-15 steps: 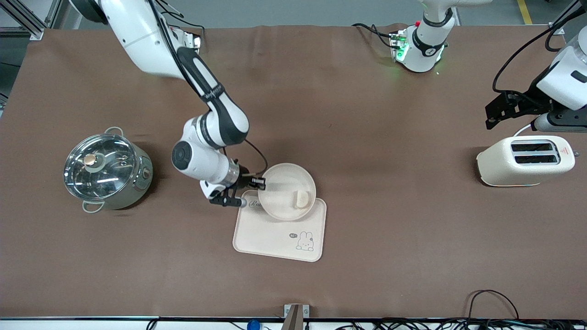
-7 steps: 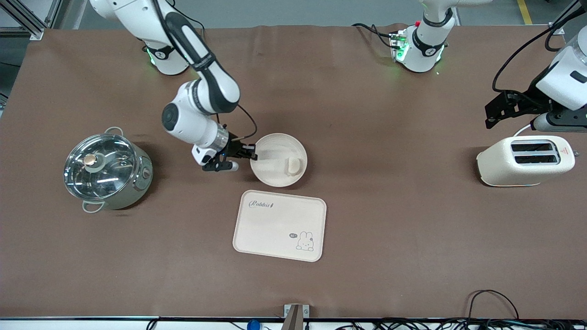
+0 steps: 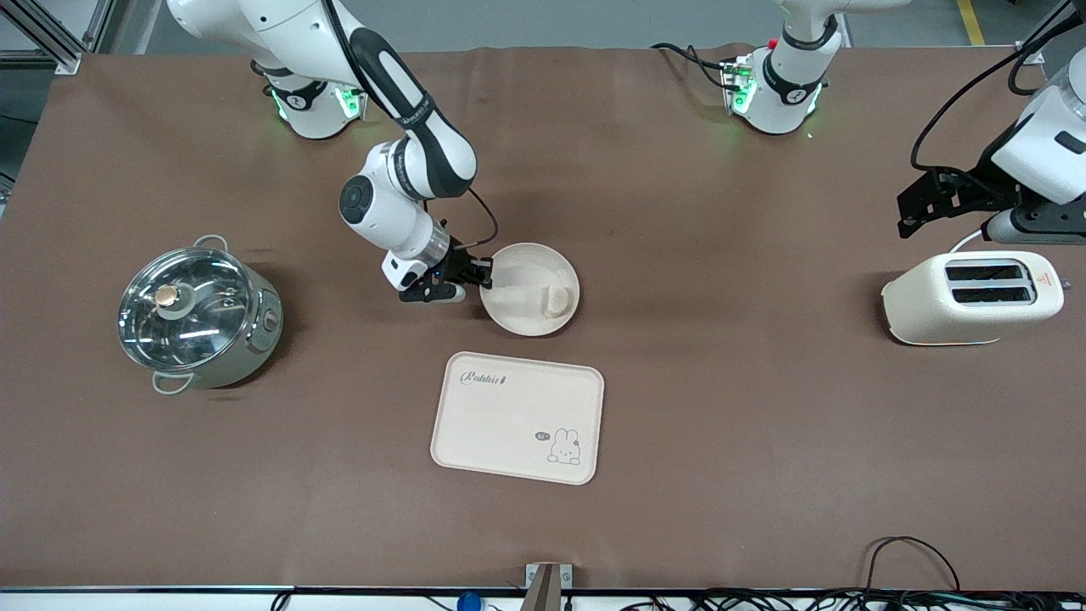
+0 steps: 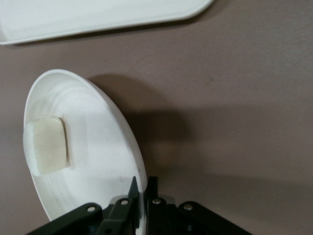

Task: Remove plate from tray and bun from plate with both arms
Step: 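Set the plate on the table while the left gripper reaches the bun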

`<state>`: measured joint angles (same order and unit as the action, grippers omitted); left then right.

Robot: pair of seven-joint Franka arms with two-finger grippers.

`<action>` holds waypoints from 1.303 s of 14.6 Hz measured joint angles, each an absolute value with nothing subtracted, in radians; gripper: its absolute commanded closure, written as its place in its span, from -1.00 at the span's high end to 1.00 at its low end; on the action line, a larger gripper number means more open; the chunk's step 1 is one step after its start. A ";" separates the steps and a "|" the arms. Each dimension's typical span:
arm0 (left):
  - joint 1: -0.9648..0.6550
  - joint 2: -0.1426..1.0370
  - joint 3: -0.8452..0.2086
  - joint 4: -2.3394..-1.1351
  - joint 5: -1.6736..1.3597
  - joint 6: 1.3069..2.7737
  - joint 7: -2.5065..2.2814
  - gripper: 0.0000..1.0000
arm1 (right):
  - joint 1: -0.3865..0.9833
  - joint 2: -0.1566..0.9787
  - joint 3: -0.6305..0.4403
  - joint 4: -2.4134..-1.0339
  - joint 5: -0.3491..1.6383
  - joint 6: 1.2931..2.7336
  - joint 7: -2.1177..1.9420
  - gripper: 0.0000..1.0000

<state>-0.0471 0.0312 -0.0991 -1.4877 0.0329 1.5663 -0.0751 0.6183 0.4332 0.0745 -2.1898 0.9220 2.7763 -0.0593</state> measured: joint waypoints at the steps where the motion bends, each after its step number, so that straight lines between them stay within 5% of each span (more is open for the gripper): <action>1: -0.047 0.031 -0.099 -1.488 0.033 1.564 -0.075 1.00 | 0.618 0.436 0.074 -2.189 0.924 2.777 -0.059 -0.46; 3: -0.047 0.031 -0.099 -1.488 0.033 1.541 -0.075 1.00 | 0.618 0.436 0.074 -2.185 0.939 2.777 -0.059 0.31; 5: -0.047 0.031 -0.099 -1.492 0.033 1.507 -0.077 1.00 | 0.615 0.436 0.071 -2.176 0.953 2.777 -0.059 0.88; 6: -0.048 0.032 -0.100 -1.498 0.030 1.492 -0.084 1.00 | 0.612 0.436 0.070 -2.171 0.958 2.777 -0.059 1.00; 10: -0.088 0.065 -0.136 -1.532 -0.084 1.530 -0.218 1.00 | 0.577 0.430 0.068 -2.157 0.966 2.756 -0.059 1.00; 14: -0.292 0.243 -0.214 -1.549 -0.079 1.824 -0.557 1.00 | 0.524 0.370 0.064 -2.152 0.973 2.695 -0.046 1.00; 19: -0.480 0.527 -0.211 -1.547 0.007 2.181 -0.749 1.00 | 0.342 0.211 0.050 -2.170 0.969 2.446 -0.046 1.00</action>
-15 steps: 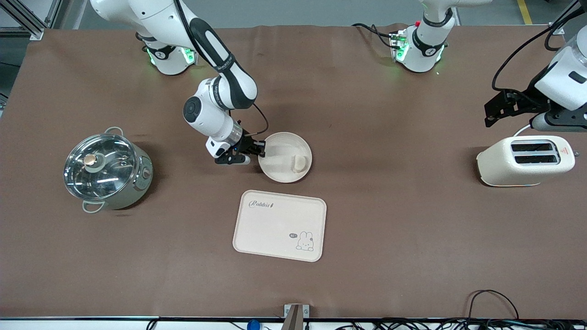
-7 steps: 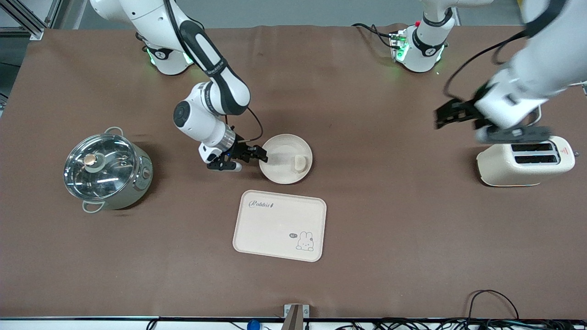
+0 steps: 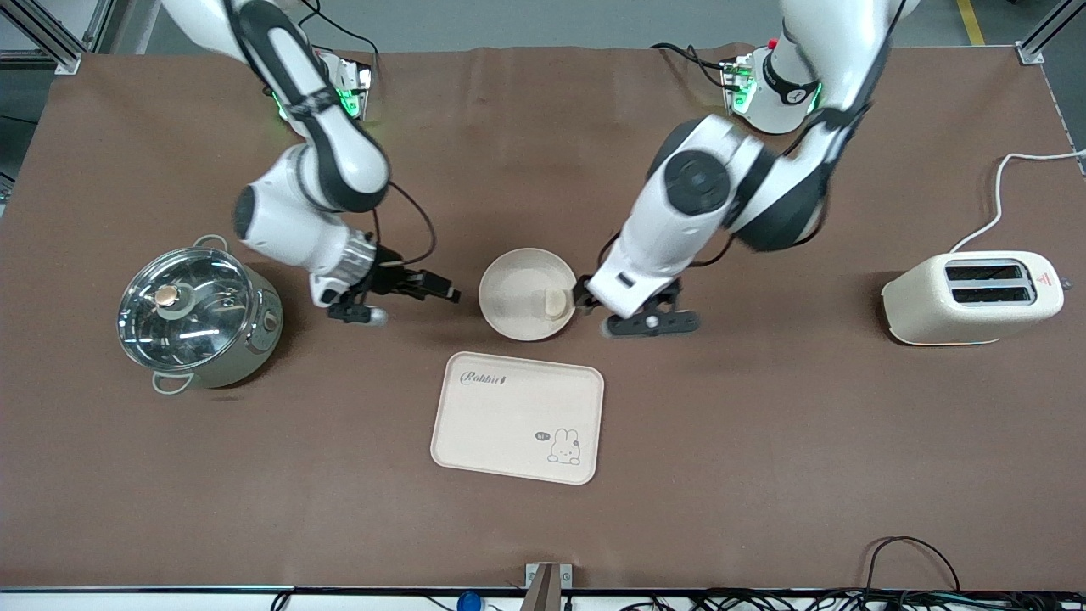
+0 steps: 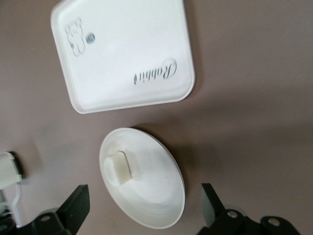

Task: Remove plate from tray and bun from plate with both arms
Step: 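Set the plate on the table while the left gripper reaches the bun, then grasp the bun with the left gripper while the right gripper withdraws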

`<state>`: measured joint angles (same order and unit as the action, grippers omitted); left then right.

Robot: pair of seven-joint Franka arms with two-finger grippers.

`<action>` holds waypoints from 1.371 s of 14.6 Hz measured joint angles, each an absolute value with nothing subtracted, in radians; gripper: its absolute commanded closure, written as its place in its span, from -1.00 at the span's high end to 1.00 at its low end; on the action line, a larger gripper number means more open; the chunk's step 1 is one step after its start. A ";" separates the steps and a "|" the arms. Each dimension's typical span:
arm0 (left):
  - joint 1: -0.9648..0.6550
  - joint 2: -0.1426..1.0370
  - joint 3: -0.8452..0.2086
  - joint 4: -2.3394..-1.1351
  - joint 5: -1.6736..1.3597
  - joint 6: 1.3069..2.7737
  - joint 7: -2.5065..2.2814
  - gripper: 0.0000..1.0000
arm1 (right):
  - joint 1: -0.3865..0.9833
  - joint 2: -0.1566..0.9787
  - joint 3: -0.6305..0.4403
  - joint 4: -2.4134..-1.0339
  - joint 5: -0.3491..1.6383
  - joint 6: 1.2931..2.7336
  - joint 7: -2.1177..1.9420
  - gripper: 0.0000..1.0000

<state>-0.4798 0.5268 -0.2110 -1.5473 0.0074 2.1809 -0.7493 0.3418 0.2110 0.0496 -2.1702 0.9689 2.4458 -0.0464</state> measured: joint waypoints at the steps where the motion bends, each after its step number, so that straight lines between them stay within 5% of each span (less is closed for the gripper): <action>1: -0.514 0.580 -0.205 -1.541 0.036 2.224 -0.811 1.00 | 0.294 0.185 0.047 -2.172 0.950 2.390 -0.049 1.00; 8: -0.667 0.765 -0.200 -1.480 0.196 2.300 -1.148 1.00 | -0.004 0.031 0.041 -2.084 0.511 1.915 -0.054 1.00; 16: -0.683 0.822 -0.198 -1.484 0.290 2.323 -1.214 0.89 | -0.056 -0.140 0.036 -1.847 0.165 1.526 -0.051 1.00; 17: -0.687 0.829 -0.198 -1.484 0.297 2.327 -1.231 0.68 | -0.059 -0.145 0.032 -1.799 0.130 1.497 -0.051 1.00; 20: -0.708 0.837 -0.198 -1.487 0.303 2.328 -1.278 -0.48 | -0.054 -0.142 0.018 -1.641 0.024 1.465 -0.051 1.00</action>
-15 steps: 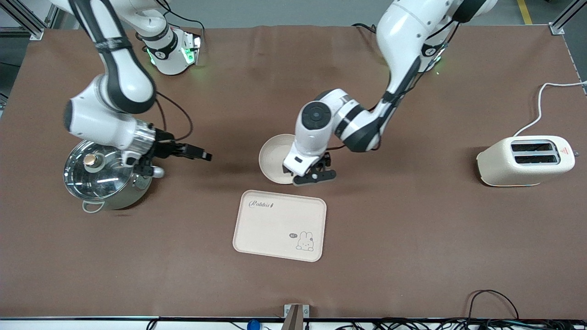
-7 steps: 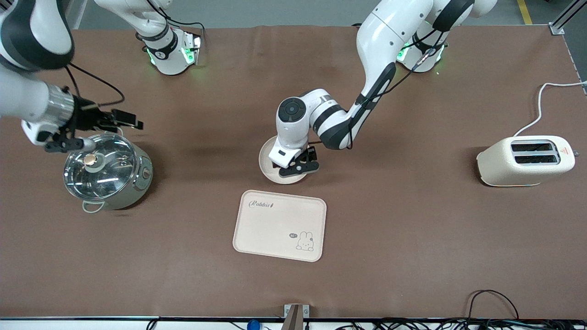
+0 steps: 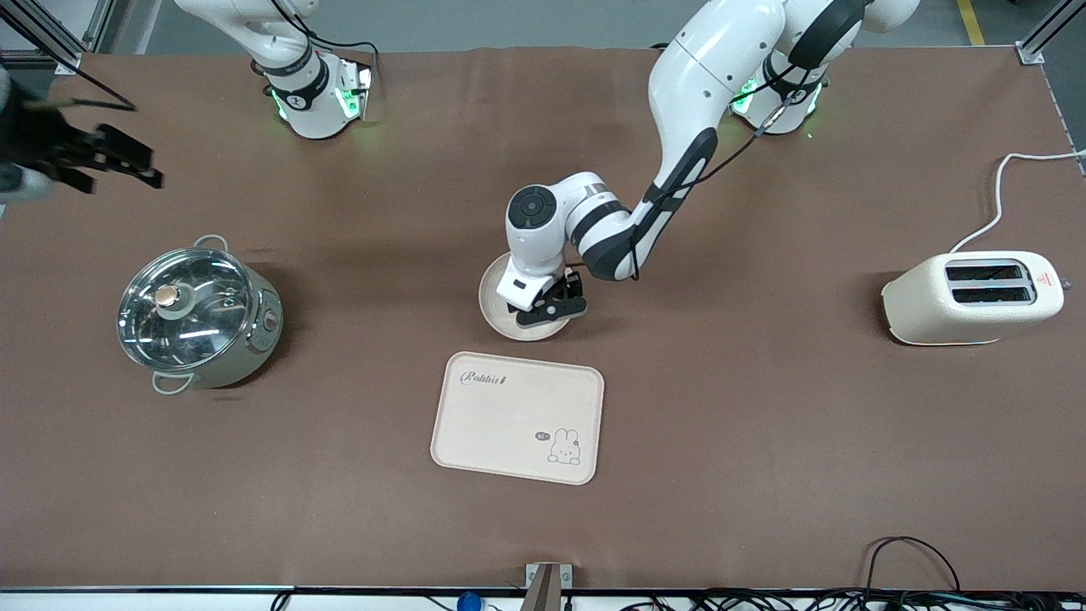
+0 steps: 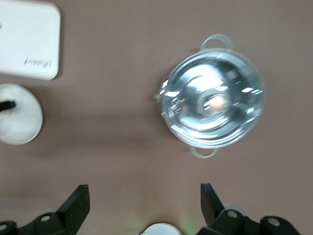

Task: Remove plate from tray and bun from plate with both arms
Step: 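Grasp the bun with the left gripper while the right gripper withdraws, then carry the bun with the left gripper toward the toaster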

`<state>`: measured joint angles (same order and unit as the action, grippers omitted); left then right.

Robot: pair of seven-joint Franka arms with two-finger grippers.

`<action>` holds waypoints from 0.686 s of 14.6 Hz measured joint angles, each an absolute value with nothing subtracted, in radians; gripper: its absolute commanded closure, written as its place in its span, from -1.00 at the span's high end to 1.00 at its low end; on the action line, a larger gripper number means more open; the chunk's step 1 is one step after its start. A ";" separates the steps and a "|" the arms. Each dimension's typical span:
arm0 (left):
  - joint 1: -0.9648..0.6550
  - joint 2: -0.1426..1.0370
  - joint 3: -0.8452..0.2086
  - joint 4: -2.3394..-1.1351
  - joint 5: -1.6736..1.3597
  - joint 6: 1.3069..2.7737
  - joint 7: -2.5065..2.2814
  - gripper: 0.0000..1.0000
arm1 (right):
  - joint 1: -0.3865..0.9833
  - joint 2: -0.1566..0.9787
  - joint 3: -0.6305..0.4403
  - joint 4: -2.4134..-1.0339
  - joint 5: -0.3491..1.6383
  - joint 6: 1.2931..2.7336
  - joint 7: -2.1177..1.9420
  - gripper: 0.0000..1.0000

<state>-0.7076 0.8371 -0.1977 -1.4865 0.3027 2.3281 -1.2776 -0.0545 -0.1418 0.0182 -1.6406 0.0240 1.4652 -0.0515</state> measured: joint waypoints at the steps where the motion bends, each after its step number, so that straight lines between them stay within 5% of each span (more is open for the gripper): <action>1: -0.711 0.837 -0.198 -1.487 0.303 2.328 -1.281 -0.71 | -0.044 -0.137 0.007 -1.608 0.004 1.458 -0.052 1.00; 3: -0.712 0.837 -0.198 -1.487 0.303 2.328 -1.284 -0.99 | -0.023 -0.124 -0.016 -1.569 -0.013 1.456 -0.052 1.00; 7: -0.702 0.827 -0.195 -1.481 0.304 2.318 -1.278 -0.99 | -0.007 -0.099 -0.025 -1.555 -0.021 1.456 -0.052 1.00; 10: -0.644 0.757 -0.196 -1.453 0.287 2.159 -1.139 -0.99 | 0.000 -0.088 -0.026 -1.555 -0.022 1.457 -0.051 1.00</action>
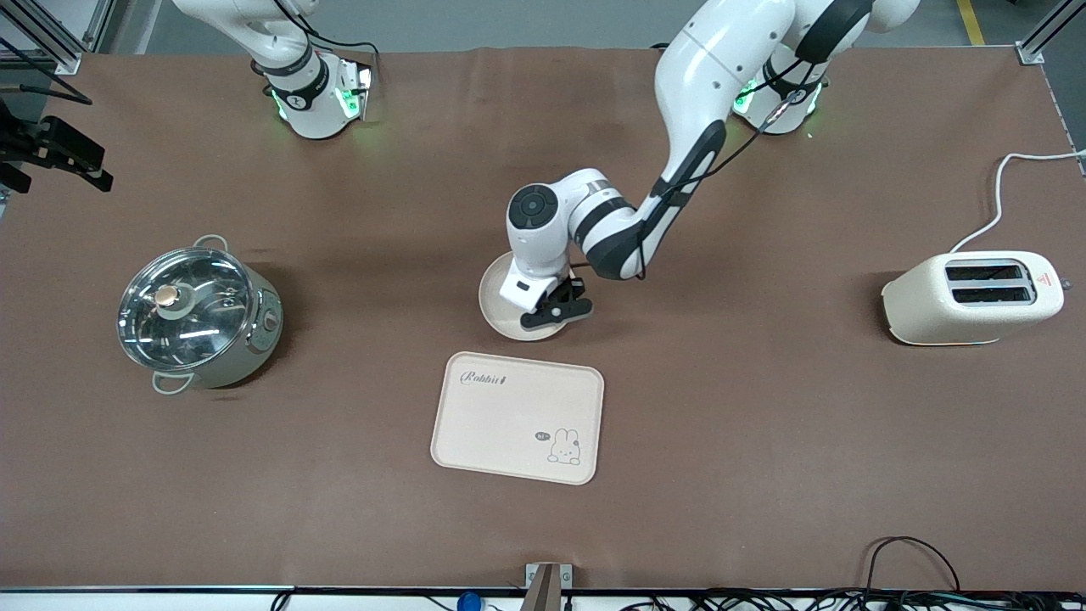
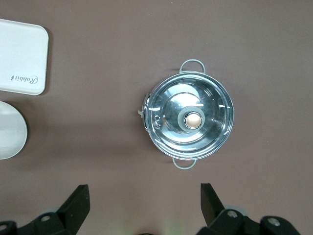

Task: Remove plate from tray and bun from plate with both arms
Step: 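Carry the bun with the left gripper toward the toaster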

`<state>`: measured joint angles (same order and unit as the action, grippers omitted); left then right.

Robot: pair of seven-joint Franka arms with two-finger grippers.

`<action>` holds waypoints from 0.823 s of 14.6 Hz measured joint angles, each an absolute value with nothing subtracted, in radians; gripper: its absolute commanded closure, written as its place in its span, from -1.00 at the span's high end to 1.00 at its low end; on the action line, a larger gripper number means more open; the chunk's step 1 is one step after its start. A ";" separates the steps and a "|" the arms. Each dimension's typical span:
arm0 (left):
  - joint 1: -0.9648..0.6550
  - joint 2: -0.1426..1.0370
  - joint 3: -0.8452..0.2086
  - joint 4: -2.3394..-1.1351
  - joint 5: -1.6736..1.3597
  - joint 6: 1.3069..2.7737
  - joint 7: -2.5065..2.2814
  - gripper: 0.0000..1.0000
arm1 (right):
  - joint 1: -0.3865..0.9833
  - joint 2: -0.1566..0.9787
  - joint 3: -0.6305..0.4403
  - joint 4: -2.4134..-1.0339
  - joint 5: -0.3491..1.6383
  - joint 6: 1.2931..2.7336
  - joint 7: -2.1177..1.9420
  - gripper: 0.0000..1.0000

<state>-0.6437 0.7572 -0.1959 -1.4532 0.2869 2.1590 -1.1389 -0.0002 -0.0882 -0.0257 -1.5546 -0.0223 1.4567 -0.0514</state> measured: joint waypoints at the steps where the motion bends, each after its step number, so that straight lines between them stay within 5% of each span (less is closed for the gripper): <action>1: -0.598 0.714 -0.200 -1.447 0.259 2.103 -1.039 -0.99 | 0.000 -0.085 -0.026 -1.555 -0.022 1.457 -0.051 1.00; 7: -0.277 0.577 -0.212 -1.505 0.204 1.975 -0.519 -1.00 | 0.000 -0.081 -0.033 -1.554 -0.023 1.457 -0.051 1.00; 10: -0.120 0.583 -0.276 -1.605 0.204 2.057 -0.406 -0.98 | 0.000 -0.081 -0.034 -1.554 -0.023 1.456 -0.051 1.00; 12: 0.014 0.587 -0.340 -1.707 0.204 2.190 -0.343 -0.80 | 0.000 -0.080 -0.034 -1.554 -0.023 1.455 -0.051 1.00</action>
<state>0.0143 0.5870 -0.3397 -1.7067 0.2036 2.1903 -0.3428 0.0000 -0.0802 -0.0344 -1.5544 -0.0231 1.4554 -0.0514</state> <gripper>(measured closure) 0.890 0.000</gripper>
